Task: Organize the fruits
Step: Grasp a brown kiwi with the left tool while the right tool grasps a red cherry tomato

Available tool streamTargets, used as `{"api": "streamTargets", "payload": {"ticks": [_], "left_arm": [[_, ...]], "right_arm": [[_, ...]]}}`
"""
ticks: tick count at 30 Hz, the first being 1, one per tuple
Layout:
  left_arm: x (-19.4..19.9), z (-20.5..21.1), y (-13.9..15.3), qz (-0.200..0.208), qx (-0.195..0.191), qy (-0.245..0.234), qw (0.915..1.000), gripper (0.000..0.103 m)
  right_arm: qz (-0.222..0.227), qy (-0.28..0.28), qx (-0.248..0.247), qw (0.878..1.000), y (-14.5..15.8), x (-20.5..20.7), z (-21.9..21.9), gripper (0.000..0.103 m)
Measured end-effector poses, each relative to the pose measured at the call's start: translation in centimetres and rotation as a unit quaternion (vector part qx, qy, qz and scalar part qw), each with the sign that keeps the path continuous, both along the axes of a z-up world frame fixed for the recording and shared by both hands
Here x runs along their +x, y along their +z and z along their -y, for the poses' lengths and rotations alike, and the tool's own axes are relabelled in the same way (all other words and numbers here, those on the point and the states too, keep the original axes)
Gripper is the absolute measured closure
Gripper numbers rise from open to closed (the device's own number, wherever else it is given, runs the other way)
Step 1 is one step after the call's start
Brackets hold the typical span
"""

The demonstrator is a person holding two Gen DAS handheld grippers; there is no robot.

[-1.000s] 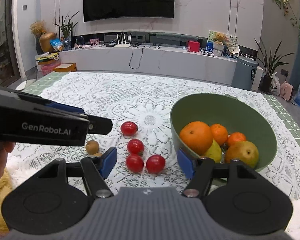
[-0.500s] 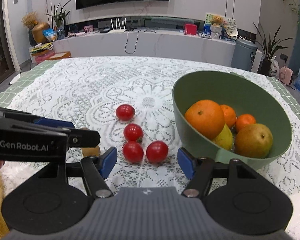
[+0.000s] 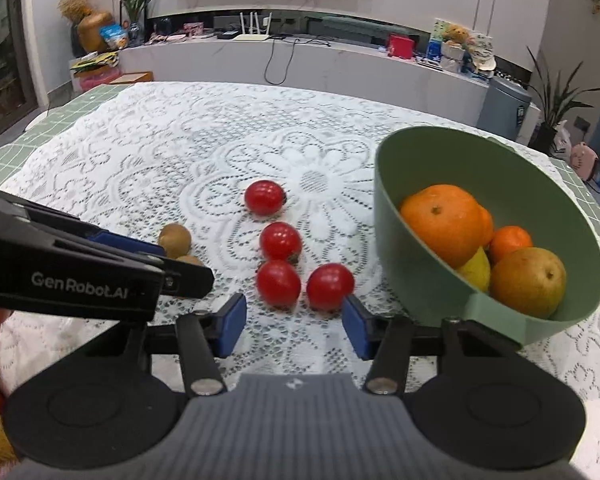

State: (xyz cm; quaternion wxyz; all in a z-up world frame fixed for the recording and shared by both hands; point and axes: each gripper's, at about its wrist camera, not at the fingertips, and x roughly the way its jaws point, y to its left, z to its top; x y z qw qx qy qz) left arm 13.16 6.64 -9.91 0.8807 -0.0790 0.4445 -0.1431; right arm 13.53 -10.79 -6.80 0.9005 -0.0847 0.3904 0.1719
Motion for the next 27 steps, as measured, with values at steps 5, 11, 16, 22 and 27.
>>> {"api": "streamTargets", "payload": {"ticks": [5, 11, 16, 22, 27], "left_arm": [[0.7, 0.0, -0.7, -0.014, 0.003, 0.006, 0.9999, 0.057], [0.9, 0.2, -0.9, -0.014, 0.011, 0.002, 0.9998, 0.071], [0.8, 0.0, -0.7, -0.01, 0.008, 0.009, 0.9999, 0.075], [0.4, -0.3, 0.0, 0.008, 0.004, 0.015, 0.9998, 0.075], [0.3, -0.2, 0.2, 0.015, 0.005, 0.016, 0.9997, 0.075]], "right_arm": [[-0.011, 0.007, 0.004, 1.0, -0.3, 0.2, -0.1, 0.059], [-0.017, 0.014, 0.012, 1.0, -0.6, 0.5, -0.2, 0.063], [-0.016, 0.019, 0.009, 1.0, -0.8, 0.6, -0.6, 0.067], [-0.002, 0.019, 0.013, 1.0, -0.8, 1.1, -1.1, 0.068], [0.009, 0.024, 0.003, 1.0, -1.0, 1.4, -1.9, 0.068]]}}
